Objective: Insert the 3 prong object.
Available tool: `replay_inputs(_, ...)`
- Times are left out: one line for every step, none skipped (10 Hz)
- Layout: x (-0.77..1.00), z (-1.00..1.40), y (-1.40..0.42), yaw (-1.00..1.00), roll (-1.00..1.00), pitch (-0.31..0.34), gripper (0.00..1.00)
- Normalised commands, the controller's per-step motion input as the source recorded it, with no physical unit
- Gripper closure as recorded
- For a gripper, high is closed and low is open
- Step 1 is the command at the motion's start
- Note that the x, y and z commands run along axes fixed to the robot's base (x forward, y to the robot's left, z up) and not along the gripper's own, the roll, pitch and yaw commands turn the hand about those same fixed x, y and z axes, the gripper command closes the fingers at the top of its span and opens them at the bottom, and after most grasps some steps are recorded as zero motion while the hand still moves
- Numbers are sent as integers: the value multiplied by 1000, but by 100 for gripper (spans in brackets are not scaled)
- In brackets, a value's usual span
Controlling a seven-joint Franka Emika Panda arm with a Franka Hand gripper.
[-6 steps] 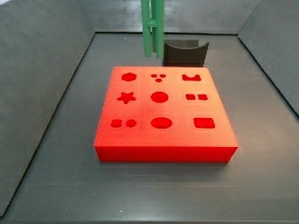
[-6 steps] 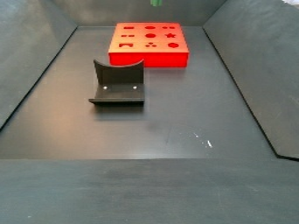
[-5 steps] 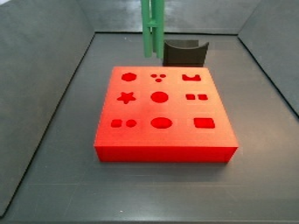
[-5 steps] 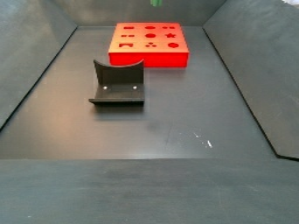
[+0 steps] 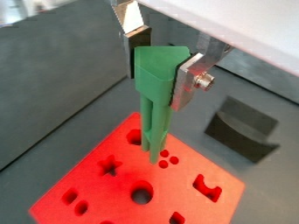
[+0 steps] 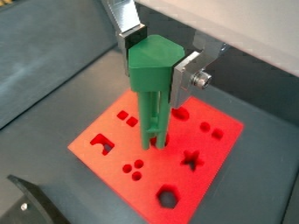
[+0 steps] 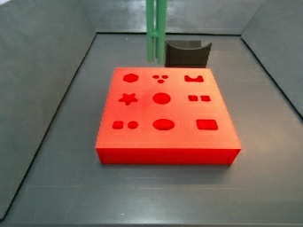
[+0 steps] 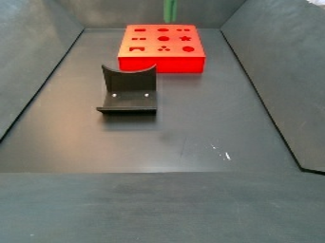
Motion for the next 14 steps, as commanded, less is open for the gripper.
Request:
replay_inputs(217, -369, 180, -880, 0, 0, 100)
replay_inputs(197, -323, 209, -831, 13, 41, 100)
replay_inputs(260, -314, 251, -780, 16, 54, 100)
replay_inputs(240, -334, 286, -711, 71, 116, 100)
replay_inputs(186, -137, 314, -674, 53, 181, 100)
replay_inputs(189, 0, 349, -640, 0, 219, 100)
replay_inputs(226, 0, 326, -669, 0, 156, 100)
replay_inputs(154, -51, 171, -597, 67, 114, 100)
replay_inputs(117, -11, 0, -529, 147, 134, 100)
replay_inputs(40, -289, 0, -694, 50, 33, 100)
replay_inputs(0, -220, -51, -723, 0, 21, 100)
replay_inputs(14, -197, -37, -731, -14, 0, 100)
replay_inputs(117, -74, -83, -706, -51, 19, 100)
replay_inputs(129, 0, -149, -503, -90, 43, 100)
